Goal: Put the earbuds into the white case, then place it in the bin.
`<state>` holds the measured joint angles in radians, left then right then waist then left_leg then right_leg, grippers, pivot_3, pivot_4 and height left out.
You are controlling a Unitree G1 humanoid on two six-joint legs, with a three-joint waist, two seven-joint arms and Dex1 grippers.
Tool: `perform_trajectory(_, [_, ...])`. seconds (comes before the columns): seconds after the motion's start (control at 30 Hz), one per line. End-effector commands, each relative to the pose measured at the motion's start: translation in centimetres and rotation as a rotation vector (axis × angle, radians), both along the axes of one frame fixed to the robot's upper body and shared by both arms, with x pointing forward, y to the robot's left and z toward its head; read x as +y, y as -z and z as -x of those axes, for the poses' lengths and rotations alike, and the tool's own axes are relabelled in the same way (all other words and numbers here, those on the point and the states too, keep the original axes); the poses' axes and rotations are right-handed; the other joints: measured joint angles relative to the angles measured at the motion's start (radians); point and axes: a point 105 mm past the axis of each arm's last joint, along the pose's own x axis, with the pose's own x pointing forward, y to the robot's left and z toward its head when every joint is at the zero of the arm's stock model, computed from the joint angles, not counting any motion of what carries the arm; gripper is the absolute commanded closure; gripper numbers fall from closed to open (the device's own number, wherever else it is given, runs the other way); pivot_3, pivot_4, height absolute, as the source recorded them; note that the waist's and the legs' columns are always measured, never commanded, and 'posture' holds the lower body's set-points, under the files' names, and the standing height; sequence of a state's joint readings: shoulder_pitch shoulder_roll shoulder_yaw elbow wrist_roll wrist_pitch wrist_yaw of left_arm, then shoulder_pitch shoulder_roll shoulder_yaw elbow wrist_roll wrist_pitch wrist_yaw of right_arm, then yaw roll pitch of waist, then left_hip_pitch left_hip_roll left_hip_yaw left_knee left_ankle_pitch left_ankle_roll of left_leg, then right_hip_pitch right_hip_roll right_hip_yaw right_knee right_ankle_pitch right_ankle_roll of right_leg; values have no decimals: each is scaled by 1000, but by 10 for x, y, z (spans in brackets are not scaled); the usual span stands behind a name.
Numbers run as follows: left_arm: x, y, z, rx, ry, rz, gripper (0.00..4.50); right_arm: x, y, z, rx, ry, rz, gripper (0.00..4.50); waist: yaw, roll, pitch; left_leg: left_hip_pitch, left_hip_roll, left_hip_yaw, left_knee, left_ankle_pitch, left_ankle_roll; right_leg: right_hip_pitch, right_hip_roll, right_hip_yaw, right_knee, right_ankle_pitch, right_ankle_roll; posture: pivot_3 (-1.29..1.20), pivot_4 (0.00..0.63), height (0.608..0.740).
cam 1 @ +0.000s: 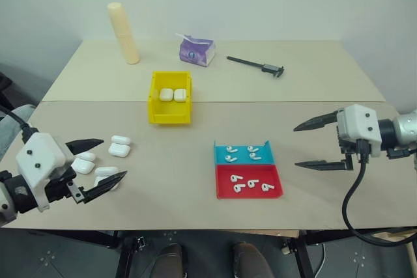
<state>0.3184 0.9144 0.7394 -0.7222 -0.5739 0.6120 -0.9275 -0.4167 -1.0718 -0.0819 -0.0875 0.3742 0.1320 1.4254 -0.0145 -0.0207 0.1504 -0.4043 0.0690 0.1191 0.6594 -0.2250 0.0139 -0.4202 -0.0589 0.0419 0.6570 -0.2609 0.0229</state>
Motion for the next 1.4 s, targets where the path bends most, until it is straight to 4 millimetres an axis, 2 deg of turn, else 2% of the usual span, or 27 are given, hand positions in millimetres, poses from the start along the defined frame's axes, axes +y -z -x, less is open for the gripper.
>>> perform_trajectory(0.03, [0, -4, -3, -38, -17, -24, 0, 0, -7, 0, -42, -9, 8, 19, 0, 0, 0, 0, 0, 0, 0, 0, 0, 0, 0, 0, 0, 0, 0, 0, 150, 740])
perform_trajectory(0.13, [-4, -4, 1, -23, -31, 14, 0, 1, -9, -1, -45, -7, 4, 19, -1, 0, 0, -1, 0, 0, 0, 0, 0, 0, 0, 0, 0, 0, 0, 0, 150, 740])
perform_trajectory(0.23, [-6, -2, 7, -33, -42, -35, 0, 1, -9, 0, -47, -4, 2, 19, -2, 0, 0, -1, 0, -1, 0, 0, 0, -1, 0, 0, 0, 0, 0, 0, 150, 740])
perform_trajectory(0.33, [-5, -1, 8, -73, -113, -121, 0, 0, -8, -1, -47, -1, 4, 19, 0, 0, 0, 0, 0, -1, 0, 0, 0, 0, 0, 0, 0, 0, 0, 0, 150, 740])
perform_trajectory(0.47, [-9, 1, 8, -76, -232, -139, 0, 0, -7, -3, -45, 2, 3, 19, 0, 0, 0, 0, 0, -2, 0, 0, 0, 1, 0, 0, 0, 0, 0, 0, 150, 740])
perform_trajectory(0.57, [-8, 11, 8, 26, -335, -68, 0, 0, -6, -5, -46, 14, 5, 19, 0, 0, 0, 0, 0, -3, 0, 0, 0, 1, 0, 0, 0, 0, 0, 0, 150, 740])
perform_trajectory(0.73, [1, 33, 15, 248, -503, -115, 0, -1, 1, 5, 4, 1, 14, 19, 1, 0, 0, 1, 0, -5, 0, 0, 0, 1, -1, 1, 1, 0, 0, 0, 150, 740])
perform_trajectory(0.83, [10, 39, 18, 302, -599, -76, 0, -1, 5, 3, 16, 11, 17, 19, 0, 0, 0, 0, 0, -5, 0, 0, 0, 1, -1, 1, 1, 0, 1, 0, 150, 740])
perform_trajectory(0.9, [10, 36, 10, 293, -650, -2, 0, 0, 7, 2, 22, 10, 15, 19, -3, -2, 1, 1, 0, -5, 0, 0, 0, 1, 0, 1, 1, 0, 0, 0, 150, 740])
perform_trajectory(0.97, [10, 34, 3, 328, -814, 143, 0, 1, 9, 1, 26, 8, 19, 19, -2, -5, 2, 2, 1, -6, 0, 0, 0, 1, -1, 1, 3, 0, 0, 0, 150, 740])
perform_trajectory(1.07, [2, 47, 9, 391, -989, 212, 0, 3, 8, 2, 32, 2, 19, 19, 1, -3, 2, 8, 5, -6, -2, 0, 0, 7, -14, 1, 4, 0, -2, 0, 150, 740])
perform_trajectory(1.17, [3, 49, 12, 360, -1139, 248, 0, 2, 9, 0, 32, 12, 19, 19, 3, -4, 3, 20, -2, -3, -9, -1, -1, 18, -16, 0, -3, -1, -4, 0, 150, 740])
perform_trajectory(1.2, [4, 51, 13, 362, -1167, 252, 0, 2, 9, 0, 34, 14, 17, 19, 4, -4, 3, 20, -2, -3, -10, -1, -2, 19, -13, -1, -5, -4, -9, 0, 150, 740])
perform_trajectory(1.3, [8, 53, 9, 360, -1246, 303, 0, 2, 13, 0, 38, 18, 23, 19, 8, -4, 3, 19, -4, -2, -10, 0, -1, 20, -10, -1, -8, -4, -9, 0, 150, 740])
perform_trajectory(1.4, [10, 49, -1, 345, -1222, 271, 0, 3, 14, 0, 38, 21, 24, 19, 15, -4, 3, 17, -4, -2, -9, 0, -1, 19, -6, -1, -9, -3, -7, 0, 150, 740])
